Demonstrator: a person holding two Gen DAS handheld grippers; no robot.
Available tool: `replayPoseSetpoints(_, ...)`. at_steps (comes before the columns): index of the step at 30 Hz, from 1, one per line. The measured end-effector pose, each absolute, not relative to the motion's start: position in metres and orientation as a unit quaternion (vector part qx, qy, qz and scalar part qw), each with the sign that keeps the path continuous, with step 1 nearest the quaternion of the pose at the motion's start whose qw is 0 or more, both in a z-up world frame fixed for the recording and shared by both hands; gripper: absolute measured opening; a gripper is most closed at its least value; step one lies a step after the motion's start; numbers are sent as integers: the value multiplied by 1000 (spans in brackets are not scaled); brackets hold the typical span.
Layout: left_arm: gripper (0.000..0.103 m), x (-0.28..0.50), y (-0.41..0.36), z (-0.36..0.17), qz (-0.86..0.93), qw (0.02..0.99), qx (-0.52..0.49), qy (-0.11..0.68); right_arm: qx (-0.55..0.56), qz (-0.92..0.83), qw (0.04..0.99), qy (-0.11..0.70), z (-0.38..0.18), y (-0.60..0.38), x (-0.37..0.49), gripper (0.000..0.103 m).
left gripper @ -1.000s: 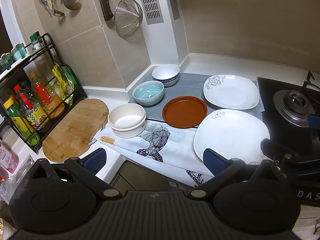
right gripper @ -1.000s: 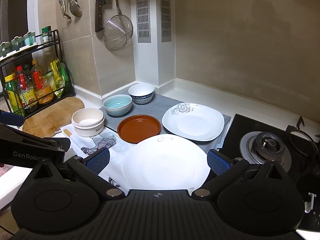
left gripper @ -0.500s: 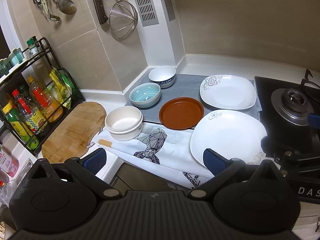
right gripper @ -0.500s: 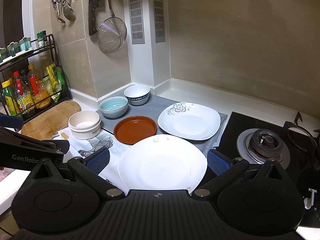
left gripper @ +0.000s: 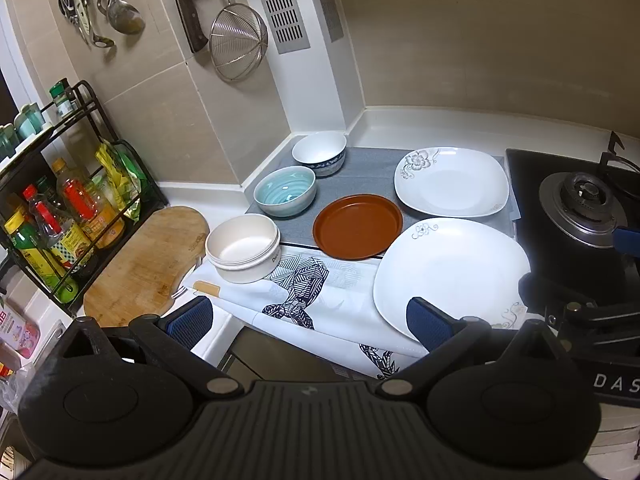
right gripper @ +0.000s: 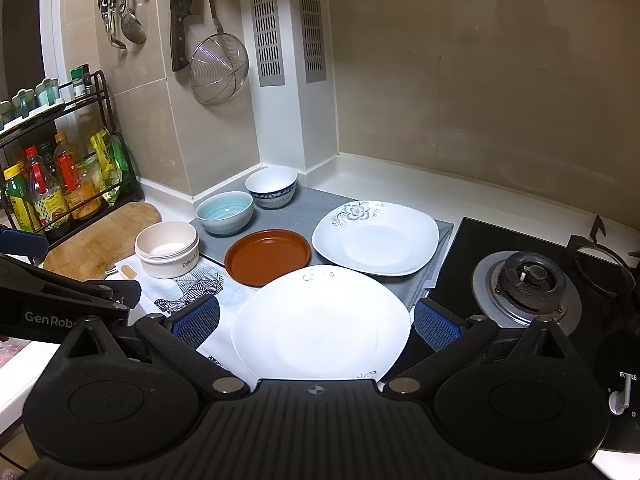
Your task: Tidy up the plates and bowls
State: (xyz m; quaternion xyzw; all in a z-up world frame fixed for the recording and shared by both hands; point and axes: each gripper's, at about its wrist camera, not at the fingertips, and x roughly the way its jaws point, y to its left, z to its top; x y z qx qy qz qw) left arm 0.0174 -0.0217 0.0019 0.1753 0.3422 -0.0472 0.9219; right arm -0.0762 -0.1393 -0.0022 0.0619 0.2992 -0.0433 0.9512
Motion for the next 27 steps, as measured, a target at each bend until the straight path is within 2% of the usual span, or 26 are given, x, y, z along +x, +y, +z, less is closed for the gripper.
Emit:
replayPoseSetpoints(14,103,37,-2,-9,-18,916,142,375,109,-18,939,326,-14,-158,-52,103)
replayPoseSetpoints(20,103,94,32,-22,-13,911,79,405,108,-10,935,337,-18,-151,-9,103)
replayPoseSetpoints(27,103,183,69,-51,-49,888,-10,457,125,-1,919,374,-30,-144,80,103)
